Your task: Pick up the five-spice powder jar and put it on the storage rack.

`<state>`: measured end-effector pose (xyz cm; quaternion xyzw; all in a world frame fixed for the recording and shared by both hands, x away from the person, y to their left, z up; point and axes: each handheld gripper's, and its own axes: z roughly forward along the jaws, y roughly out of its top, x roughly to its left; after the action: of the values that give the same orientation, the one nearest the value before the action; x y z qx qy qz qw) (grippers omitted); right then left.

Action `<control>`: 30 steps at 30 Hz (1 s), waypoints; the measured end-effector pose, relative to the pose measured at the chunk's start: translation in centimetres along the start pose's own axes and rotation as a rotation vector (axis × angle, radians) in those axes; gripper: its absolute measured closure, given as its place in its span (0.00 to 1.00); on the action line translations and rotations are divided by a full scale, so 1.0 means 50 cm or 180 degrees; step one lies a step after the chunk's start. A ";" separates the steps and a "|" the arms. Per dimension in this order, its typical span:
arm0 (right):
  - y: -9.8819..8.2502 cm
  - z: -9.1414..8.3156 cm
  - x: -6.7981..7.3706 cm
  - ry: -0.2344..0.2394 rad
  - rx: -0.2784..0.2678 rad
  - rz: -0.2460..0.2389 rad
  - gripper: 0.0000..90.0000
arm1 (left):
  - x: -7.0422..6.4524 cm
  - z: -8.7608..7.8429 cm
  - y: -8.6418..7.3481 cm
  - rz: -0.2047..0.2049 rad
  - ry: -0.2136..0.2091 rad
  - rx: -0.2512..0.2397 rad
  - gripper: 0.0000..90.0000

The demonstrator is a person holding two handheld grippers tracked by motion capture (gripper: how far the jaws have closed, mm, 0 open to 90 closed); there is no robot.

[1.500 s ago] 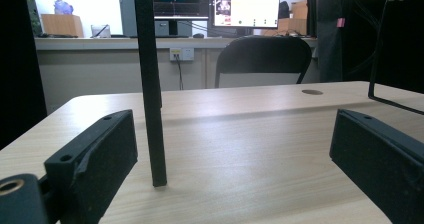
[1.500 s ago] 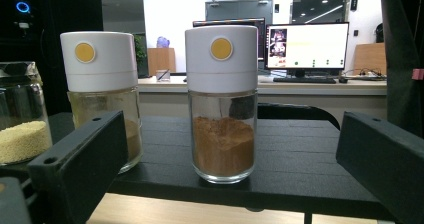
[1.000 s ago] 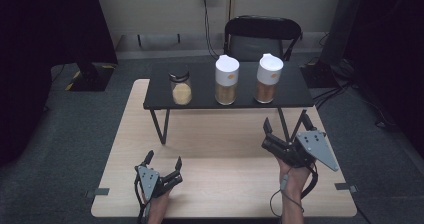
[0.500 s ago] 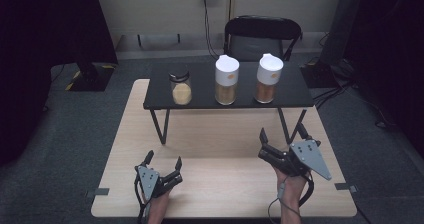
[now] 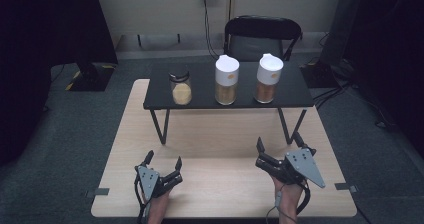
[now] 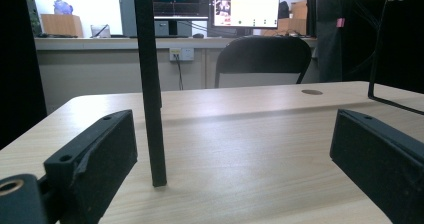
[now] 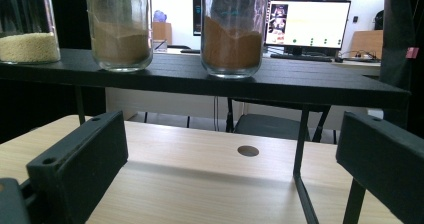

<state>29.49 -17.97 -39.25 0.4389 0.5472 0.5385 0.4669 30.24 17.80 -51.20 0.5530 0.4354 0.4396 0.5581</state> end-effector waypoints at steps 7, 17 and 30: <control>-0.025 -0.010 0.003 0.0012 -0.0014 0.0006 0.00 | 0.000 0.000 0.000 0.0006 -0.0006 0.0005 0.05; -0.058 -0.024 0.001 -0.0045 -0.0023 0.0103 0.00 | 0.000 -0.001 0.000 0.0006 -0.0005 0.0005 0.05; -0.097 -0.031 0.004 -0.0059 -0.0005 0.0110 0.00 | 0.000 -0.001 0.000 0.0006 -0.0004 0.0006 0.05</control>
<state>28.01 -18.22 -44.12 0.4529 0.5347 0.5428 0.4629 30.21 17.83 -51.20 0.5541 0.4349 0.4394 0.5574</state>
